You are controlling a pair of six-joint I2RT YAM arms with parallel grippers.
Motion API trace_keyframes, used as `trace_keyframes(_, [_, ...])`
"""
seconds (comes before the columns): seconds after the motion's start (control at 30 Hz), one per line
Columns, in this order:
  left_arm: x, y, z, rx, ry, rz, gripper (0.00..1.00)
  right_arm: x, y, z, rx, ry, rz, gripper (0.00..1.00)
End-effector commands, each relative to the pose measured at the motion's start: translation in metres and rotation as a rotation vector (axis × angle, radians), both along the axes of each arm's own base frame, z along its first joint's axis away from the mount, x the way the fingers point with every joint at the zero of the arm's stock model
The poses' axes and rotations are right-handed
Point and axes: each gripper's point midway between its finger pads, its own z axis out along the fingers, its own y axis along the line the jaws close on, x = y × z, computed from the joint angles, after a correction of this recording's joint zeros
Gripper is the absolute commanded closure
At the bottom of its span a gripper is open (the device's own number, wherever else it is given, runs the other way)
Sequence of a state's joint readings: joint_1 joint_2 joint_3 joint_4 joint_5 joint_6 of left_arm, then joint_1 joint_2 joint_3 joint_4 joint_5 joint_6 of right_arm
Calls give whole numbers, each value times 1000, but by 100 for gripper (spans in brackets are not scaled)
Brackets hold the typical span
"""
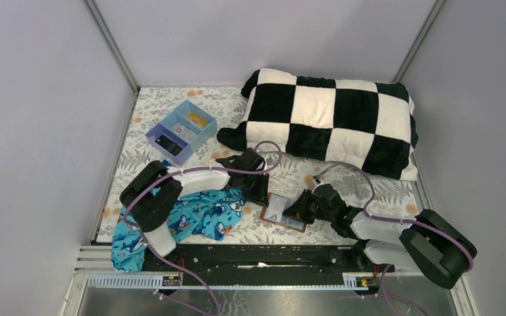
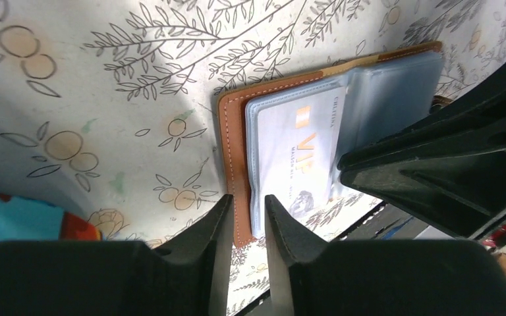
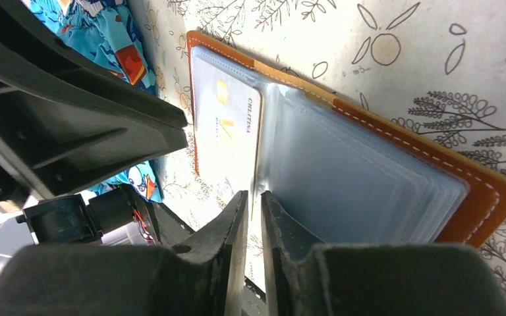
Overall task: Take the credit cards out of the card holder
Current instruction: Remove the credit card from the card holder.
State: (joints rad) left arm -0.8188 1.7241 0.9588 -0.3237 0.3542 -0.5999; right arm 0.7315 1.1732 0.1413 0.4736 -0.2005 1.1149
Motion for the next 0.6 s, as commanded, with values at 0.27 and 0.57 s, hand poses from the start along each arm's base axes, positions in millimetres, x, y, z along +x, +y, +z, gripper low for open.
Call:
trace_keyframes(0.27, [18, -15, 15, -38, -95, 52, 66, 16, -5, 8, -71, -24, -63, 75])
trace_keyframes(0.57, [10, -20, -8, -38, -38, 55, 70, 15, -12, -5, -145, 36, -86, 71])
